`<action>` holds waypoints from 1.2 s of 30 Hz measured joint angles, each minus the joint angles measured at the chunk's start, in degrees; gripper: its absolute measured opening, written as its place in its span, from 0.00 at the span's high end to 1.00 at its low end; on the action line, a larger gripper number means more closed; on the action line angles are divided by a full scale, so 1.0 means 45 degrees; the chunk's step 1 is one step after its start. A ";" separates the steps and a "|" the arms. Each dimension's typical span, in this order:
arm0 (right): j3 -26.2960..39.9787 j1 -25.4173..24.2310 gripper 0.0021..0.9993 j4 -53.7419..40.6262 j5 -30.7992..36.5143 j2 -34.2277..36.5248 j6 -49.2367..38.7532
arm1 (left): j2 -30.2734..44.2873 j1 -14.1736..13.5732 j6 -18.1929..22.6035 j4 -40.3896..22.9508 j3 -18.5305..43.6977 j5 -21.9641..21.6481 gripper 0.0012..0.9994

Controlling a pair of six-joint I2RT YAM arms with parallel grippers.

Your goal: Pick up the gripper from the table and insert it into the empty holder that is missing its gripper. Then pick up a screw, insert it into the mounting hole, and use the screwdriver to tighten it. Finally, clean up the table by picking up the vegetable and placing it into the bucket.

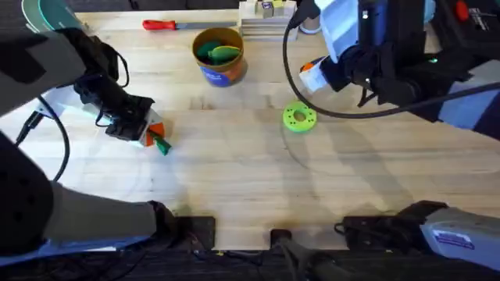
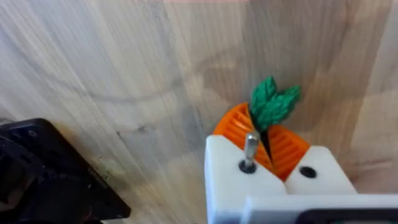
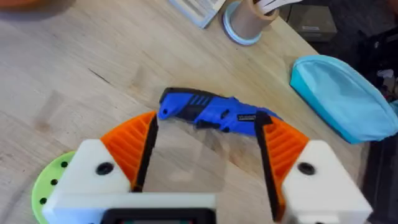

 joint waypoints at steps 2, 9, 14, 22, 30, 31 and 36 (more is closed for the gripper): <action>0.0000 0.0000 0.09 -0.0001 0.0000 0.0000 0.0000 | -0.0505 -0.0250 0.0137 -0.0024 0.0137 0.0302 0.99; 0.0000 0.0000 0.09 -0.0001 0.0000 0.0000 0.0000 | -0.2816 -0.3086 0.2371 0.2918 0.1905 0.0623 0.99; 0.0000 0.0000 0.09 -0.0002 0.0000 0.0000 0.0000 | -0.3523 -0.5937 0.5183 0.6946 0.2598 0.0619 0.99; 0.0000 0.0000 0.09 -0.0005 0.0000 0.0000 0.0000 | -0.2217 -0.7035 0.6696 0.9552 0.2598 -0.1226 0.99; 0.0000 0.0000 0.09 -0.0005 0.0000 0.0000 0.0000 | 0.0282 -0.6978 1.2015 0.9568 0.2574 -0.2067 0.99; 0.0000 0.0000 0.09 -0.0005 0.0000 0.0000 0.0000 | 0.0363 -0.6978 1.2342 0.9559 0.2569 -0.2076 0.95; 0.0000 0.0000 0.09 -0.0005 0.0000 0.0000 0.0000 | 0.0373 -0.6978 1.3106 0.9588 0.2559 -0.2140 0.29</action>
